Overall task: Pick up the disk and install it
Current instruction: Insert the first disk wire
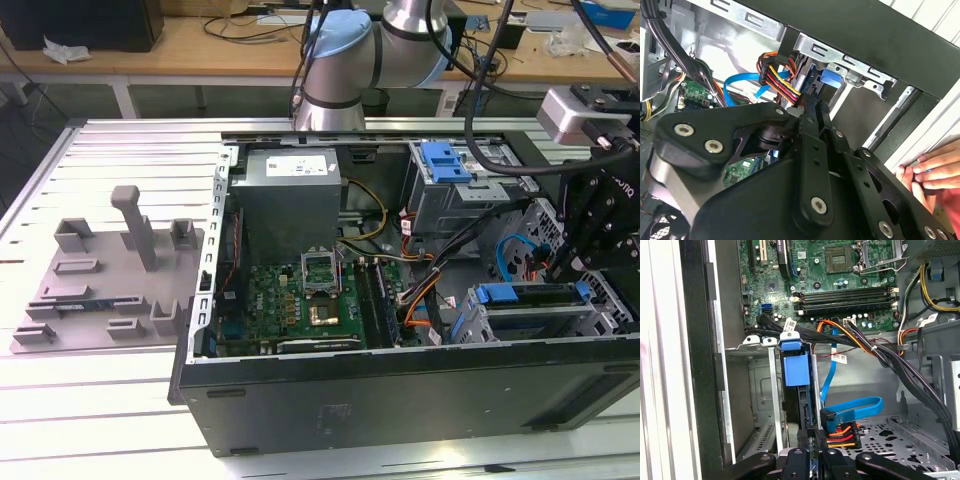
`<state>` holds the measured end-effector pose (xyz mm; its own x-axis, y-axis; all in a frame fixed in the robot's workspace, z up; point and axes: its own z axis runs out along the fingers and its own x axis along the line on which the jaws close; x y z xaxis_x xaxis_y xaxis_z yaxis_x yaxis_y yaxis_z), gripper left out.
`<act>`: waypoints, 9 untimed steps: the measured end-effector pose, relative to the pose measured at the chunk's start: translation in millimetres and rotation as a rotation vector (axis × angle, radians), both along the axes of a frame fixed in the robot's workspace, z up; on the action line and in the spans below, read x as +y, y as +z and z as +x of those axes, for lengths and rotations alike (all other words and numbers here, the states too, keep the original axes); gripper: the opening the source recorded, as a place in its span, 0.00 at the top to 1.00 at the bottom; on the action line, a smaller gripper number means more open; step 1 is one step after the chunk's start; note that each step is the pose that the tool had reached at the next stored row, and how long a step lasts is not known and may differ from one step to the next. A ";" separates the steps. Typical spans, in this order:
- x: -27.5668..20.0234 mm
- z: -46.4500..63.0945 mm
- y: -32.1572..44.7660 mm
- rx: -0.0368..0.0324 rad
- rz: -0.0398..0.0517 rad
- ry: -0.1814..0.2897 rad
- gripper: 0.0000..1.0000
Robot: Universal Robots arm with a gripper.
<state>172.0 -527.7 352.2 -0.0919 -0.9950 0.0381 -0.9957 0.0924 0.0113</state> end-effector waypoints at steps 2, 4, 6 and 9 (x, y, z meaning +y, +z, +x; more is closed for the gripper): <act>0.0 0.0 0.0 -0.0001 0.0000 0.000 0.84; -0.2 0.0 0.0 -0.0002 0.0000 0.000 0.84; -0.5 0.0 0.0 -0.0027 0.0000 0.014 0.84; -0.5 -1.8 0.0 -0.0058 0.0000 0.043 0.84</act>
